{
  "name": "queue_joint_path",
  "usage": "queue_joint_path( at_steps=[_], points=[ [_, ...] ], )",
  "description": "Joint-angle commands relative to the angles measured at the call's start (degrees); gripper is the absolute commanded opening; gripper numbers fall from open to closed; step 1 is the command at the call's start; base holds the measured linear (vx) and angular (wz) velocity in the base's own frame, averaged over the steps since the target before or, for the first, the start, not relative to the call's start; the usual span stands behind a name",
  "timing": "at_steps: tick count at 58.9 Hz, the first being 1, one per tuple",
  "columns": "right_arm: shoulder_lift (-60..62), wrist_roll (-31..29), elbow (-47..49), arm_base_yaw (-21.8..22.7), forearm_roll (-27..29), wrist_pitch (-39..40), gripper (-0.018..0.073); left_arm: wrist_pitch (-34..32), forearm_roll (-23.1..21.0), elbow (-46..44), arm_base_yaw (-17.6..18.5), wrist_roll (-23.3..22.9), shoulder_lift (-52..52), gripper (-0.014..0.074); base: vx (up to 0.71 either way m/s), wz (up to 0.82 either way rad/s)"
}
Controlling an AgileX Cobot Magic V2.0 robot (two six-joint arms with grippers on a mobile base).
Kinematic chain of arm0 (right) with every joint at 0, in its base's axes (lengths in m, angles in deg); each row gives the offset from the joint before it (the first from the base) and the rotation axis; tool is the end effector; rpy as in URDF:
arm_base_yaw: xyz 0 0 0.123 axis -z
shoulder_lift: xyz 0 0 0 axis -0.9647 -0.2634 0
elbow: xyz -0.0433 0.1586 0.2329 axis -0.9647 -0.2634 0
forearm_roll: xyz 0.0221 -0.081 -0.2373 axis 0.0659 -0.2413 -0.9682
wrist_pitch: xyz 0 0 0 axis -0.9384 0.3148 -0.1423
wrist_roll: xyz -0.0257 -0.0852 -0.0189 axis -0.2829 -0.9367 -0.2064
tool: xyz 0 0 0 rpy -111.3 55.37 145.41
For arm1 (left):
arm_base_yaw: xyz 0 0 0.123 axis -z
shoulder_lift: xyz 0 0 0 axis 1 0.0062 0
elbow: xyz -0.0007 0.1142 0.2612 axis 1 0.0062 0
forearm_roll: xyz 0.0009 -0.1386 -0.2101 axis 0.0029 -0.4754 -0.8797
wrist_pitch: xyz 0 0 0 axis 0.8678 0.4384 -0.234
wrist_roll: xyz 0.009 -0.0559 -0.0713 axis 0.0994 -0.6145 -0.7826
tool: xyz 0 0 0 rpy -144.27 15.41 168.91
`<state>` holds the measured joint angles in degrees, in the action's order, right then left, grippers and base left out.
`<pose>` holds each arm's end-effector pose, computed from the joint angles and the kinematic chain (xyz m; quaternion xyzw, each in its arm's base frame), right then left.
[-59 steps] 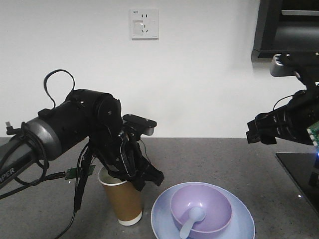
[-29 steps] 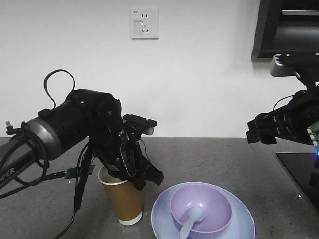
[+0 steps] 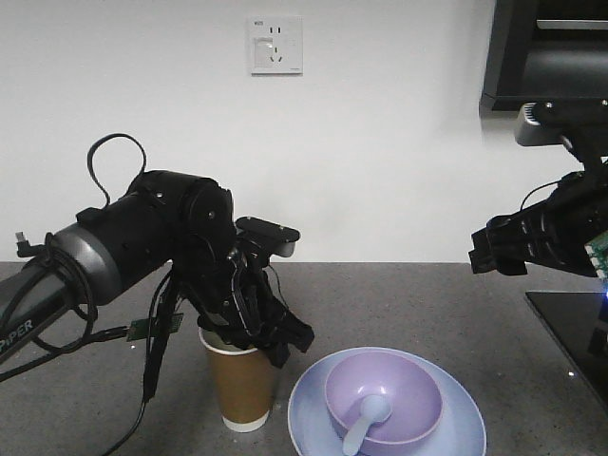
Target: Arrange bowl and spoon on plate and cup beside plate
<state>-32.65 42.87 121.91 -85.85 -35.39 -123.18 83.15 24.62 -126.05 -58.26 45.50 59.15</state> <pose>0.2862 0.0553 0.4260 -0.0761 0.9155 0.0382 0.3932 0.3797 -0.2402 0.3167 0.2835 0.9365 -0.0907 0.1854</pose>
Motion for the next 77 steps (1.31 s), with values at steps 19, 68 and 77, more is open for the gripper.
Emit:
queue_joint_path(
  at_steps=[19, 68, 77],
  points=[
    [1.5, 0.0, 1.6, 0.1, -0.7, 3.6, 0.0578, -0.2, -0.2, -7.9, 0.3, -0.6, -4.7, 0.0465, 0.00, 0.00],
    [12.2, -8.0, -6.5, 0.1, 2.9, 13.3, -0.0012, -10.2, 19.9, 13.2, 0.3, -4.1, -38.5, -0.0008, 0.00, 0.00],
    [22.6, -10.7, -22.4, 0.1, 5.4, 30.1, -0.0012, -26.3, 23.9, 36.0, 0.3, -12.3, -53.4, -0.0008, 0.00, 0.00]
  ],
)
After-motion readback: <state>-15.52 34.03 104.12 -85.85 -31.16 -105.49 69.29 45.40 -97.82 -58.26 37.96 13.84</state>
